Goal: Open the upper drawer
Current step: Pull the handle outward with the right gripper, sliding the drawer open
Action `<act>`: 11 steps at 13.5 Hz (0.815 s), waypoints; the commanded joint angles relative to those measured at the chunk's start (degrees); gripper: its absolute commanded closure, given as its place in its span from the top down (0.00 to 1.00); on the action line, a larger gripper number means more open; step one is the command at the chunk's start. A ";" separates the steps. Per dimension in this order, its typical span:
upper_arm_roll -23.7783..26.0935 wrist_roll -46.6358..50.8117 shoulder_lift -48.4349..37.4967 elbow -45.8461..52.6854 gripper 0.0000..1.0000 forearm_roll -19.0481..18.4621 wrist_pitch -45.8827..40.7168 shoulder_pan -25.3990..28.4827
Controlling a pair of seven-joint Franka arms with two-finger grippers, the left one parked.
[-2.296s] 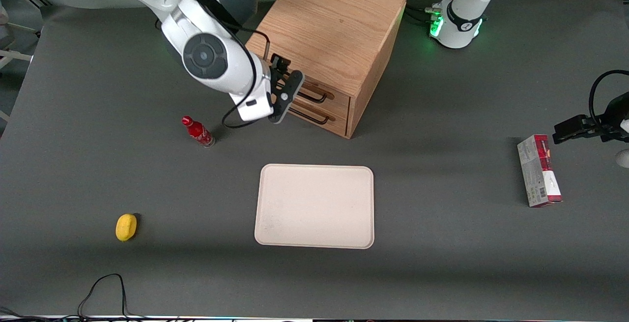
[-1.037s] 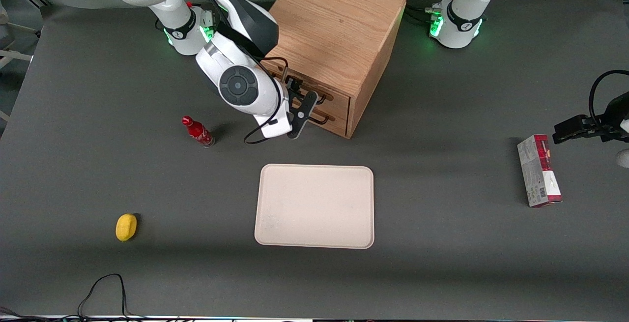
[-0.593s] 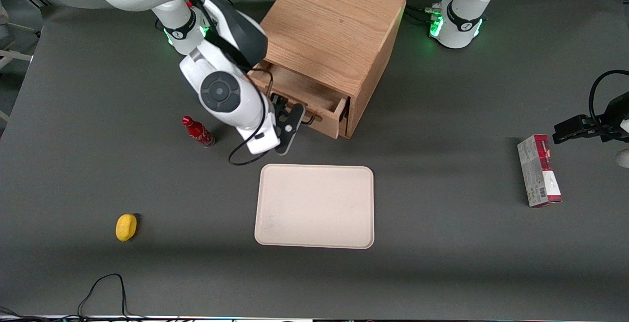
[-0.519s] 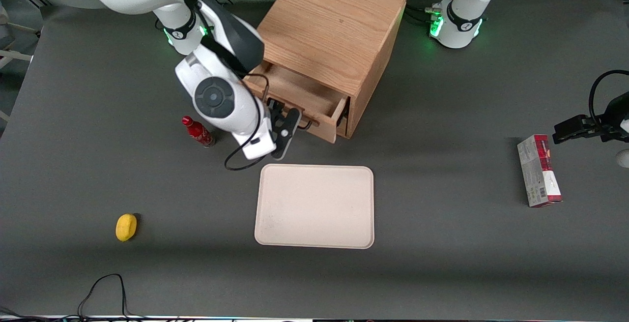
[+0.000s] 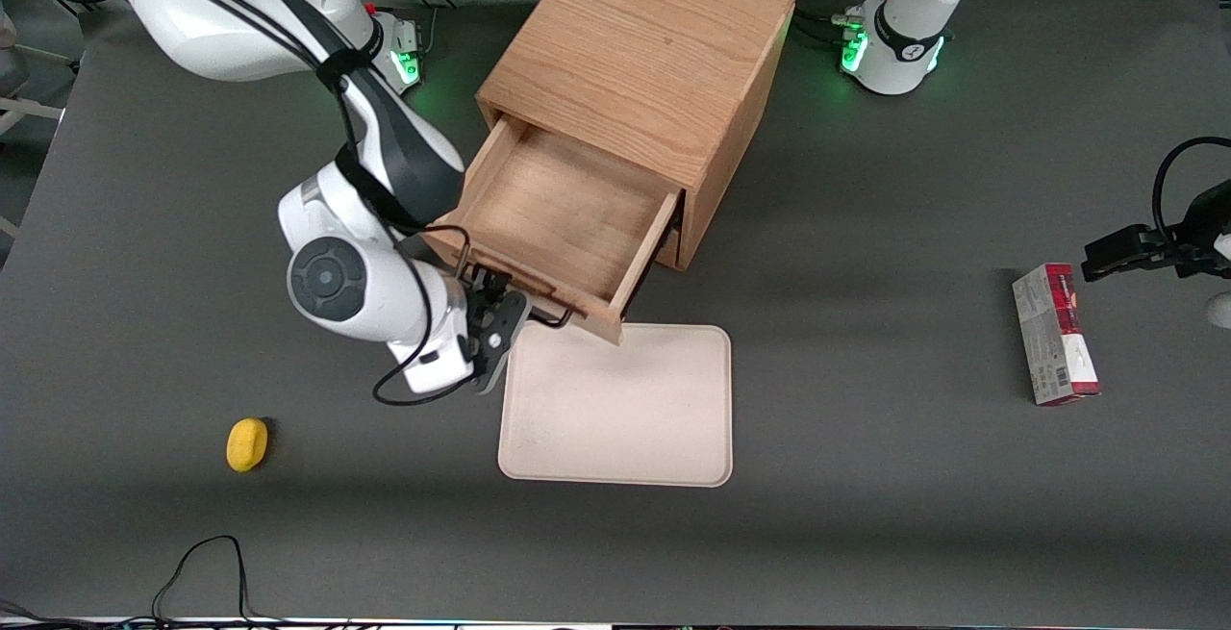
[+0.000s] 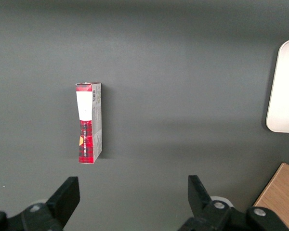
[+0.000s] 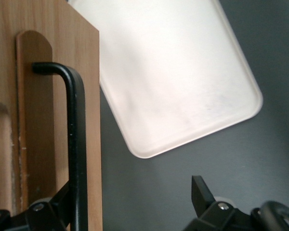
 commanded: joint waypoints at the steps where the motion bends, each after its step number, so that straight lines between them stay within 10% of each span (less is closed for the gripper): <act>1: -0.45 -0.66 3.02 5.66 1.00 -1.32 -0.43 0.15; 7: -1.60 -0.22 -1.97 9.97 1.00 -7.63 -0.78 0.23; 11: -6.50 0.47 -10.05 7.27 1.00 -4.86 -7.18 -0.91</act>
